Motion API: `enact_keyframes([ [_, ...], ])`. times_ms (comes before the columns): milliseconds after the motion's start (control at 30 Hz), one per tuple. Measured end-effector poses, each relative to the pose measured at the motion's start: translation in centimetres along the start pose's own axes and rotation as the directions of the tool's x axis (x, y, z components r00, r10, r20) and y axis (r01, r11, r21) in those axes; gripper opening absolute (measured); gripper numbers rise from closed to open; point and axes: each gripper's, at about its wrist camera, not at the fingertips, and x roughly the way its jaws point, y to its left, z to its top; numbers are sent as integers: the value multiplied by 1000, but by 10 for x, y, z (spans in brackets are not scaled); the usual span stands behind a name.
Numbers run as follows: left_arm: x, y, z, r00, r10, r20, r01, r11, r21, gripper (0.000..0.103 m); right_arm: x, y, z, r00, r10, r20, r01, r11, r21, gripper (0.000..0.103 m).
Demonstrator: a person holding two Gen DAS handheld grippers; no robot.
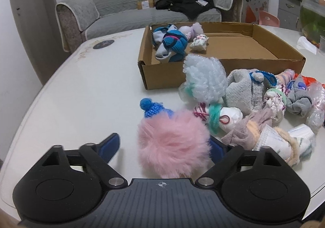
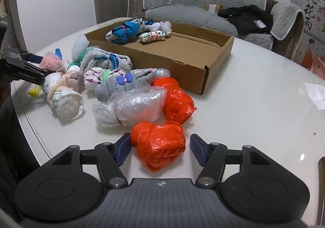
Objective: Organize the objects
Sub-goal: 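Grasp the pink pom-pom bundle with the left gripper while the right grasps the orange bundle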
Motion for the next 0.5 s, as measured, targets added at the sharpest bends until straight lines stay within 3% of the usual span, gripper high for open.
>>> enact_keyframes([
  [100, 0, 2, 0, 999, -32, 7, 32, 999, -16, 79, -2, 0, -1, 1000, 7, 5, -7, 1000, -3, 51],
  [267, -2, 2, 0, 995, -98, 12, 99, 995, -33, 50, -6, -3, -2, 1000, 9, 10, -9, 1000, 0, 48],
  [500, -11, 6, 3, 996, -83, 14, 83, 996, -16, 46, -18, -12, 2, 1000, 14, 17, -14, 1000, 7, 48],
])
